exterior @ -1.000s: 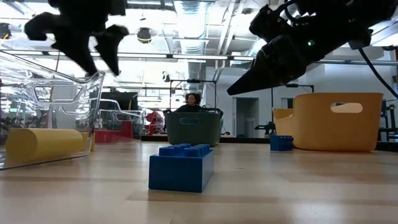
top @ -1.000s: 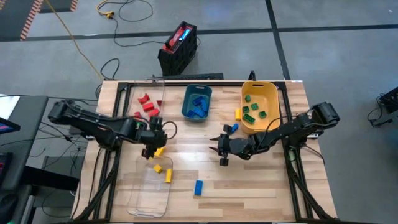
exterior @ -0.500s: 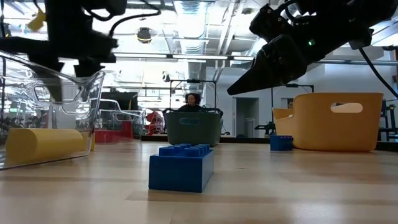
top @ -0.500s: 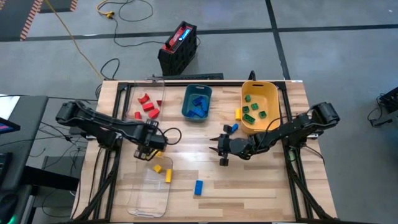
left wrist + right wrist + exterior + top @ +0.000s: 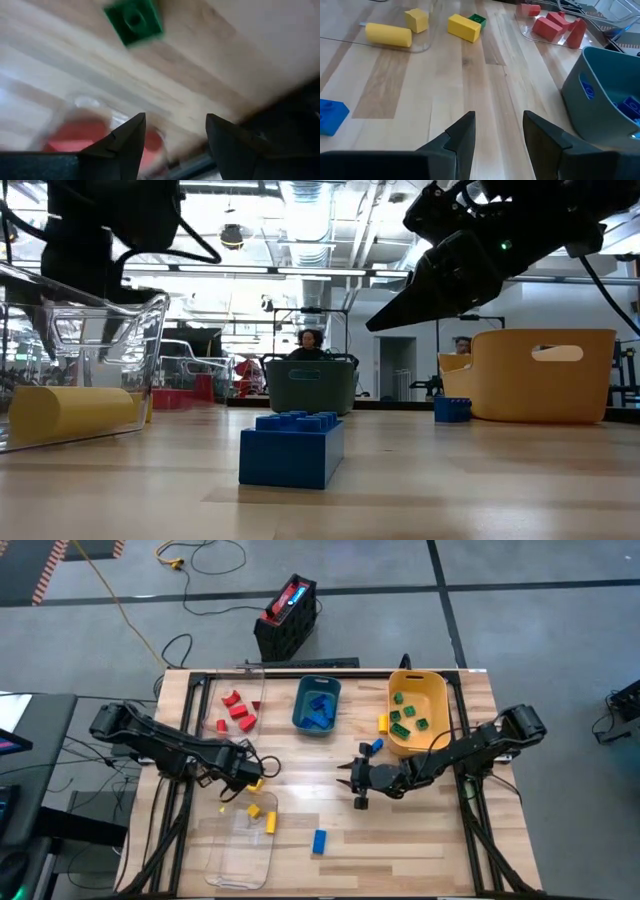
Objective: Sort blocks
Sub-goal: Put the green game piece into the yellow bin
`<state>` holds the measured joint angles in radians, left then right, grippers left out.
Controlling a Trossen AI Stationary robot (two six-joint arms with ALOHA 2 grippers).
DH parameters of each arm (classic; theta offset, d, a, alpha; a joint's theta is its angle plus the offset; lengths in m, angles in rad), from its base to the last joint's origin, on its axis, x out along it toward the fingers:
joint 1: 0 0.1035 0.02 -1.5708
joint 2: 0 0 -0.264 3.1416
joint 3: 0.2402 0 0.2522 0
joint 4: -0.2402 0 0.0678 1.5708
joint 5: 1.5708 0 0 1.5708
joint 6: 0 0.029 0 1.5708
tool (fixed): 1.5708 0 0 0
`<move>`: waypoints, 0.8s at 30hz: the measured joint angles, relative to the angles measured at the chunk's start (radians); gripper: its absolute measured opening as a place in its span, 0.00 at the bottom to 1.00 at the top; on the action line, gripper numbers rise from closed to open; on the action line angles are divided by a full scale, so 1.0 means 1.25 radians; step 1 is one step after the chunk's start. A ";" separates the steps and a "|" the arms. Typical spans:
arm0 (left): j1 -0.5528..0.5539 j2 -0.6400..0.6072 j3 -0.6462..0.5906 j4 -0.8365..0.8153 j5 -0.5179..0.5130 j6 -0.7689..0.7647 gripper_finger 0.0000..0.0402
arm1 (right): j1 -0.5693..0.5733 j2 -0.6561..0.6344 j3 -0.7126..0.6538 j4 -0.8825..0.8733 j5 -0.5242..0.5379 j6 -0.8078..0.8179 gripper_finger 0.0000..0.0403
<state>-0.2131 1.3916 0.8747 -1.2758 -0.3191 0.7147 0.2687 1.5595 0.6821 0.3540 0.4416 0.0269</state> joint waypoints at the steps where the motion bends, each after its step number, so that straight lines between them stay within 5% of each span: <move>1: 0.000 -0.003 -0.007 0.027 0.001 0.007 0.50 | 0.000 0.000 0.000 0.000 0.000 0.000 0.43; 9: 0.030 -0.035 -0.051 0.157 0.071 0.002 0.50 | -0.001 0.000 0.000 0.000 0.000 0.002 0.43; 24: 0.031 -0.251 -0.214 0.372 0.150 0.000 0.44 | -0.019 0.000 0.000 0.020 0.000 0.006 0.43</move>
<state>-0.1739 1.0779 0.6072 -0.8104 -0.1321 0.7150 0.2445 1.5593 0.6827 0.3786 0.4420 0.0349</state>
